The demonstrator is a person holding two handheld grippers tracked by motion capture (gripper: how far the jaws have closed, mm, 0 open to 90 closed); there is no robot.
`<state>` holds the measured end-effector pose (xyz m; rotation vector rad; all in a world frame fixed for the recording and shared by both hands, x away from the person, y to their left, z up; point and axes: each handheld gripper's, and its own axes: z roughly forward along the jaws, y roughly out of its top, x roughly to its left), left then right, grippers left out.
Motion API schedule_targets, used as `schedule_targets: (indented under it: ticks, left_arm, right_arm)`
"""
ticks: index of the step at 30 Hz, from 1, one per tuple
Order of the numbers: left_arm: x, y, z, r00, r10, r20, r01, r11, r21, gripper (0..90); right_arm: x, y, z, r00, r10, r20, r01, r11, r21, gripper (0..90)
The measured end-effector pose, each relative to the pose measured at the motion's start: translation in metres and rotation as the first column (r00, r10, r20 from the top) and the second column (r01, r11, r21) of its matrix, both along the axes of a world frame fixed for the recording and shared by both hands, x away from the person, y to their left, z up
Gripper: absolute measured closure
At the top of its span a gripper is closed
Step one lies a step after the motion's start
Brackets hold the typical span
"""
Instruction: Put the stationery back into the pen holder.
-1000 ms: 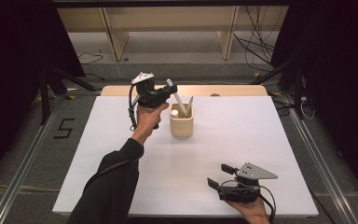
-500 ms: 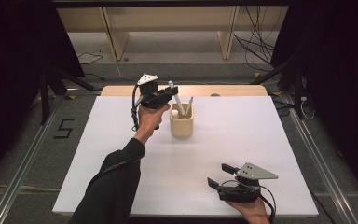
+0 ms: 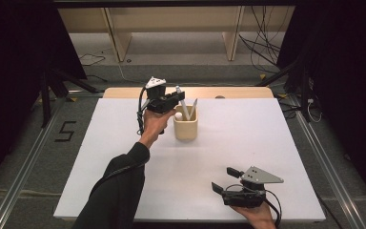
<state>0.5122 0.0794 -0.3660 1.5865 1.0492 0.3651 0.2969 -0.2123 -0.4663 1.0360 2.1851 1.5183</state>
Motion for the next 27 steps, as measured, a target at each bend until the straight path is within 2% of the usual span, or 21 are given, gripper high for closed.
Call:
schedule_targets:
  ticks: [4,9,14,17,22,27]
  left_arm:
    - [0.000,-0.003,-0.003,0.9999,-0.009,-0.009,0.009,0.9997,0.022,77.2]
    - [0.001,-0.003,-0.004,0.9998,-0.005,-0.022,0.006,0.9998,0.019,75.7]
    - [0.000,0.002,-0.002,0.9992,0.009,-0.038,-0.009,0.9998,0.021,50.2]
    - [-0.002,0.007,0.001,0.9984,0.030,-0.048,-0.030,0.9994,0.015,39.3]
    - [-0.007,0.016,0.005,0.9974,0.047,-0.055,-0.047,0.9989,-0.003,33.8]
    - [-0.015,0.026,0.008,0.9970,0.033,-0.070,-0.035,0.9990,-0.027,30.3]
  right_arm:
    - [0.000,0.000,0.000,1.0000,0.001,-0.003,-0.001,1.0000,0.002,21.1]
    - [0.000,0.000,0.000,1.0000,0.001,-0.007,-0.001,1.0000,0.003,21.1]
    - [0.001,0.000,0.000,0.9999,0.000,-0.010,0.000,1.0000,0.008,21.3]
    - [0.001,0.000,-0.001,0.9999,-0.003,-0.014,0.003,1.0000,0.008,21.3]
    - [0.001,0.001,-0.001,0.9999,-0.005,-0.014,0.005,1.0000,0.005,21.5]
    - [0.000,0.000,-0.001,0.9999,-0.006,-0.013,0.006,1.0000,0.003,21.5]
